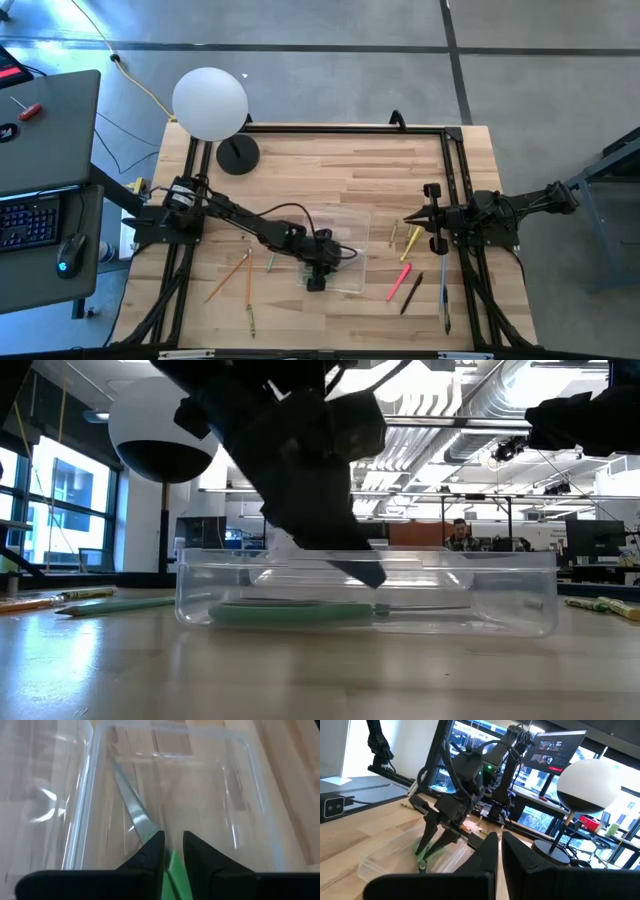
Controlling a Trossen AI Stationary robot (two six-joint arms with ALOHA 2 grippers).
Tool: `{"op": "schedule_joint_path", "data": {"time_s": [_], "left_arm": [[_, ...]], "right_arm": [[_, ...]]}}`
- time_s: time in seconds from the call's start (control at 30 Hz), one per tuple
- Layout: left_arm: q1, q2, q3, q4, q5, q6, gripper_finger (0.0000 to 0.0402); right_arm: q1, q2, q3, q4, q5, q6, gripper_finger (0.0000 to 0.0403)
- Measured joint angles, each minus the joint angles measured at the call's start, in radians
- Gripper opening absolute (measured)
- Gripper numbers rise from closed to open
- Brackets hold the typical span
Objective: Pick & place school supplies into a supply box
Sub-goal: Put the green scissors into the transparent supply box, then put the green crayon into the transparent supply box
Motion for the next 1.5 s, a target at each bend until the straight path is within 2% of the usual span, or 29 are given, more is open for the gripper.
{"op": "schedule_joint_path", "data": {"time_s": [0.17,0.23,0.43,0.5,0.6,0.73,0.87,0.97,1.1,1.2,1.33,1.43,1.5], "left_arm": [[0.000,-0.009,0.114,-0.140,-0.001,0.046,0.0085],[0.000,-0.009,0.185,-0.264,-0.011,0.092,0.0079],[0.000,-0.010,0.403,-0.632,-0.147,0.132,0.0045],[0.000,-0.014,0.476,-0.774,-0.202,0.123,0.0027],[0.000,-0.038,0.578,-0.967,-0.267,0.073,0.0011],[-0.001,-0.102,0.657,-1.210,-0.386,-0.021,0.0028],[-0.007,-0.226,0.665,-1.427,-0.530,-0.191,0.0046],[-0.029,-0.306,0.663,-1.561,-0.612,-0.361,0.0044],[-0.103,-0.443,0.579,-1.523,-0.639,-0.421,0.0028],[-0.169,-0.545,0.465,-1.553,-0.731,-0.564,0.0020],[-0.262,-0.687,0.229,-1.527,-0.848,-0.753,0.0028],[-0.321,-0.778,0.029,-1.446,-0.864,-0.903,0.0049],[-0.343,-0.816,-0.103,-1.333,-0.877,-1.004,0.0065]], "right_arm": [[0.000,0.000,0.000,0.006,-0.004,0.015,0.0002],[0.000,0.000,0.000,0.007,-0.003,0.043,0.0002],[0.000,0.000,0.000,0.007,-0.011,0.060,0.0002],[0.000,0.000,0.000,0.007,-0.048,0.060,0.0002],[0.000,0.000,0.000,0.011,-0.156,0.108,0.0002],[0.000,0.000,0.000,0.049,-0.255,0.212,0.0002],[0.000,0.011,0.000,0.083,-0.257,0.240,0.0002],[0.000,0.029,0.000,0.123,-0.205,0.221,0.0002],[0.000,0.089,0.000,0.267,-0.075,0.327,0.0002],[0.000,0.164,0.000,0.361,-0.018,0.392,0.0002],[0.000,0.291,0.000,0.499,-0.009,0.287,0.0002],[0.000,0.387,0.000,0.623,-0.034,0.179,0.0002],[0.000,0.440,0.000,0.708,-0.051,0.115,0.0002]]}}
